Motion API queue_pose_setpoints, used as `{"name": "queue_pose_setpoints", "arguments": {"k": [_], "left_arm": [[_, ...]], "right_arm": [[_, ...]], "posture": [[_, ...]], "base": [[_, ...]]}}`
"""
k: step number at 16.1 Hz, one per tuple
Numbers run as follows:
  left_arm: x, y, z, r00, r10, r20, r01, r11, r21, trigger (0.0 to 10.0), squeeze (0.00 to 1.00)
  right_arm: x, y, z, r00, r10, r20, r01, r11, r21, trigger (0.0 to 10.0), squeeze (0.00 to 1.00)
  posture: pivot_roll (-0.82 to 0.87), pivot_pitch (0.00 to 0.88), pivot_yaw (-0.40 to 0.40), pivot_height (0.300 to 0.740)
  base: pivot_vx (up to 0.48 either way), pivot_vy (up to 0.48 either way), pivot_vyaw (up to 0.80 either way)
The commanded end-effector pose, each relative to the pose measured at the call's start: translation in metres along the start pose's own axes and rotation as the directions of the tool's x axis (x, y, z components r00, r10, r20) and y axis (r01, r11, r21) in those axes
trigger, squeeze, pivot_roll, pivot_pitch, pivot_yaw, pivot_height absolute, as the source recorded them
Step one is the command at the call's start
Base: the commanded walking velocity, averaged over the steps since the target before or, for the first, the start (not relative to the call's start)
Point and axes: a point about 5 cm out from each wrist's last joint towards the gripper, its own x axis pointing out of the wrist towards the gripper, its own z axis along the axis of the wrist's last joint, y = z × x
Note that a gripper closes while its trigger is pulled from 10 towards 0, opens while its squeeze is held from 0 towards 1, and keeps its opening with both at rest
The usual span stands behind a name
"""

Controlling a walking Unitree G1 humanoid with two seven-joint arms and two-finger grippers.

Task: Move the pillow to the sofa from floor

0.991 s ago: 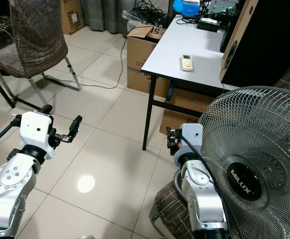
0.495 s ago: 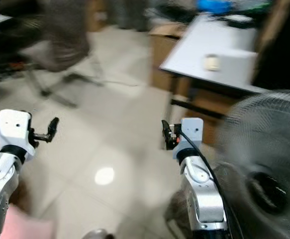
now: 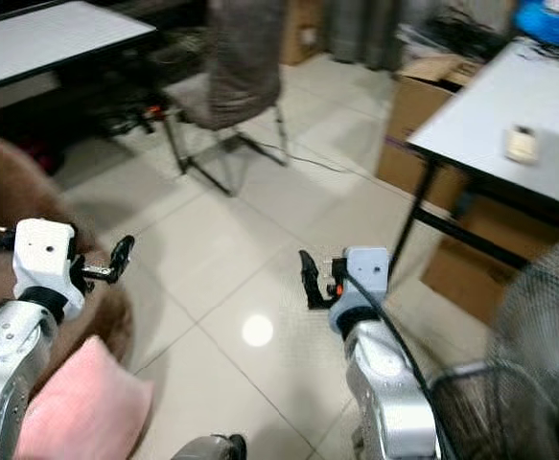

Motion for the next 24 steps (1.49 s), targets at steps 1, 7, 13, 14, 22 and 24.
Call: {"name": "queue_pose_setpoints", "arguments": {"k": [1,7,13,14,22,24], "left_arm": [[-0.002,0.003,0.0,0.999,0.043,0.007,-0.043,0.999,-0.012,10.0,0.0],[0.006,-0.003,0.002,0.997,0.069,0.038,-0.069,0.997,0.014,10.0,0.0],[0.012,-0.014,0.008,0.997,0.013,0.078,-0.011,1.0,-0.026,10.0,0.0],[0.012,-0.014,0.008,0.997,0.011,0.078,-0.009,1.0,-0.028,10.0,0.0],[0.012,-0.009,0.008,0.996,0.031,0.081,-0.029,0.999,-0.023,10.0,0.0],[0.01,-0.01,0.007,0.996,0.041,0.074,-0.04,0.999,-0.023,10.0,0.0]], "right_arm": [[0.007,-0.005,0.004,1.0,-0.015,0.011,0.014,0.999,0.04,10.0,1.0],[0.006,-0.03,0.003,0.989,-0.146,-0.003,0.144,0.982,-0.124,10.0,1.0],[0.004,-0.03,-0.005,0.986,-0.162,-0.026,0.159,0.983,-0.096,10.0,1.0],[0.004,-0.03,-0.004,0.986,-0.163,-0.029,0.16,0.983,-0.094,10.0,1.0],[0.013,-0.026,-0.003,0.992,-0.127,-0.027,0.123,0.986,-0.113,10.0,1.0],[0.015,-0.027,-0.002,0.992,-0.119,-0.026,0.115,0.985,-0.128,10.0,1.0]], "posture": [[0.04,0.0,0.024,0.74],[0.03,0.0,0.025,0.74],[0.02,0.0,0.034,0.74],[0.02,0.0,0.035,0.74],[0.05,0.0,0.005,0.74],[0.06,0.0,-0.003,0.74]], "base": [[0.0,0.0,0.8],[0.0,0.0,0.8],[0.197,0.0,0.8],[0.33,0.0,0.8],[0.351,0.0,0.8],[0.36,0.0,0.8]]}}
